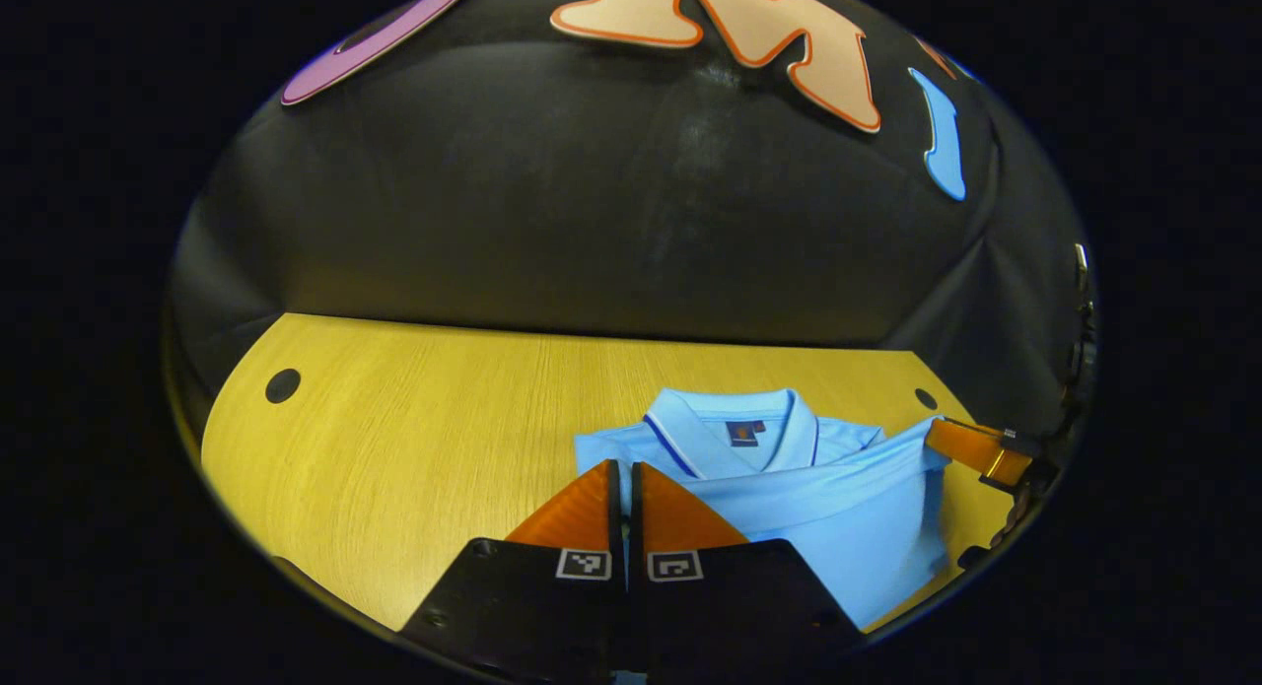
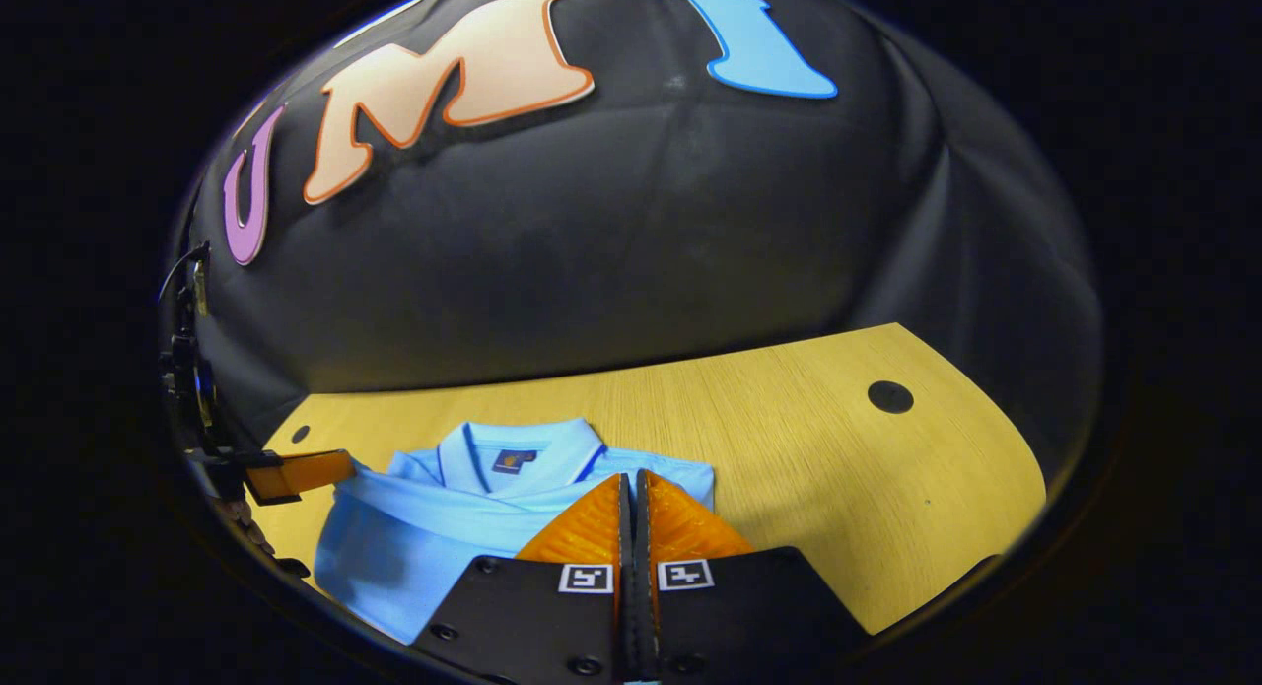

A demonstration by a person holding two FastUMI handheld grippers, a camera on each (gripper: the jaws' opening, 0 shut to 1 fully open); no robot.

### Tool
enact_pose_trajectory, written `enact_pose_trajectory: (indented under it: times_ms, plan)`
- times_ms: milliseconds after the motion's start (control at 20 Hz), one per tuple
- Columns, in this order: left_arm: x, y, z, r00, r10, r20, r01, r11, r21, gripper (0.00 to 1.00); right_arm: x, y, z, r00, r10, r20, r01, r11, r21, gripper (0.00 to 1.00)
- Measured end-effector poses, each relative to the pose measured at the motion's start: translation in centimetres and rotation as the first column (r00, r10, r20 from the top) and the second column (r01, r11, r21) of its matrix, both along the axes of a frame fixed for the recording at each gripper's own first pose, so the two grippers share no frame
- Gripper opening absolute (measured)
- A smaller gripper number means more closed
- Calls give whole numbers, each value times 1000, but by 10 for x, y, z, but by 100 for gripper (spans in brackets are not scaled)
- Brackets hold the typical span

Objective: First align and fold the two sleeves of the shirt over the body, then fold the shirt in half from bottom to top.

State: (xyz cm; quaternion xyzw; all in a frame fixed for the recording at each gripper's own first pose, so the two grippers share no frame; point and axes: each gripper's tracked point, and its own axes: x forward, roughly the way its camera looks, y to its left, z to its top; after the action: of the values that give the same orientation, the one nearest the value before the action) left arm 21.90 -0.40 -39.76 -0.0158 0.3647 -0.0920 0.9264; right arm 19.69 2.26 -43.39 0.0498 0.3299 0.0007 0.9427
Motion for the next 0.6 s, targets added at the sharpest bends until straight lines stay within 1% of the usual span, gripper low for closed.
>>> enact_pose_trajectory:
  times_ms: [50,100,150,200,250,300,350,400,450,550,600]
  plan:
    - [1,3,-4,1000,5,-1,-5,1000,-2,0,-2,-1,-2,1000,-6,-5,6,1000,-10,4]
    - [-2,4,2,1000,16,2,-16,1000,-13,0,-3,2,3,1000,5,4,-5,1000,2,5]
    - [1,-1,5,1000,13,16,-12,998,-54,12,-1,5,10,1000,8,17,-8,1000,5,36]
    - [-3,1,15,999,26,37,-24,998,-51,42,-3,5,21,999,5,40,-4,1000,-7,68]
    - [2,0,23,998,22,66,-20,999,-32,71,-4,4,37,997,7,78,-5,1000,-22,100]
    - [-5,5,37,994,26,101,-26,1000,-3,100,-7,3,58,992,14,128,-9,999,-42,100]
    - [-8,6,52,990,34,134,-35,999,8,97,-14,2,79,985,24,171,-14,998,-58,100]
    - [-17,3,73,986,44,159,-45,999,6,97,-23,4,101,976,38,214,-25,998,-63,100]
    - [-27,2,96,979,60,196,-61,998,-1,97,-22,2,130,966,53,252,-37,997,-67,100]
    - [-46,-5,143,959,79,272,-79,997,-10,96,-45,-2,172,948,71,310,-47,995,-82,100]
    - [-58,-8,165,948,84,308,-85,996,-13,96,-68,1,190,937,79,341,-54,995,-81,100]
